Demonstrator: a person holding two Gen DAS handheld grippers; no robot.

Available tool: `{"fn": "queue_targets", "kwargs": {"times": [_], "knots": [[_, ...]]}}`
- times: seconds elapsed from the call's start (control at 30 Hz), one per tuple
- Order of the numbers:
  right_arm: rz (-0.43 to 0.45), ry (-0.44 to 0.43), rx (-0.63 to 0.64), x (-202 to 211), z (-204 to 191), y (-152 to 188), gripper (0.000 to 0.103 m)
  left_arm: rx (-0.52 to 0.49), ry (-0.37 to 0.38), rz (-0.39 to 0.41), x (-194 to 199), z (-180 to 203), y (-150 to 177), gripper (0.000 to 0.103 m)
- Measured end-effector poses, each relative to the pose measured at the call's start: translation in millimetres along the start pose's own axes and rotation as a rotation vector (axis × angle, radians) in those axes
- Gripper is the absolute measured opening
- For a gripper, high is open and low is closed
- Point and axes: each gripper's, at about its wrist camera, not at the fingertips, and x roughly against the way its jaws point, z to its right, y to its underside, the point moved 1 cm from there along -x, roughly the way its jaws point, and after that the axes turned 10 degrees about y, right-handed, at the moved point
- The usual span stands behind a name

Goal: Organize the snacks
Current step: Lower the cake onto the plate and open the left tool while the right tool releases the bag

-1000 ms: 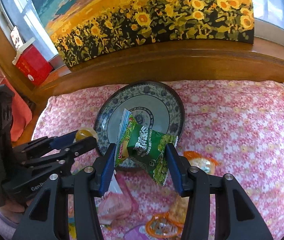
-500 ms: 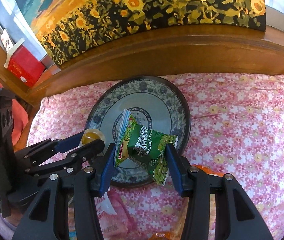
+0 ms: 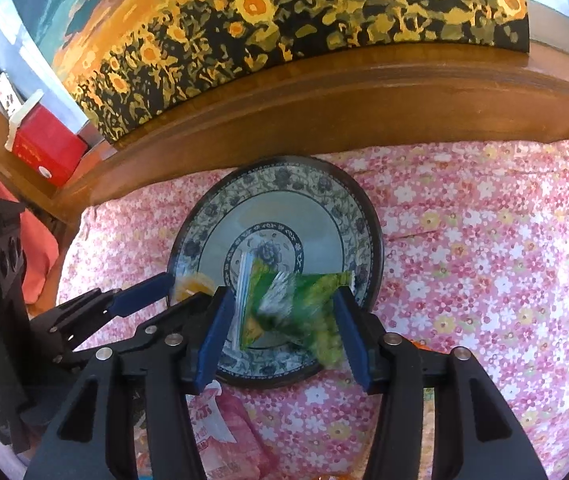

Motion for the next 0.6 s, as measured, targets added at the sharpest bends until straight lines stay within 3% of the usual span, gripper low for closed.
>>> {"fn": "queue_targets", "kwargs": {"times": [0.13, 0.6], "knots": [[0.022, 0.004, -0.007, 6, 3, -1, 0.061, -0.004, 0.012, 0.023, 3, 1, 0, 0.057], [0.03, 0.015, -0.006, 20, 3, 0, 0.061, 0.016, -0.012, 0.019, 12, 0, 11, 0.058]]}}
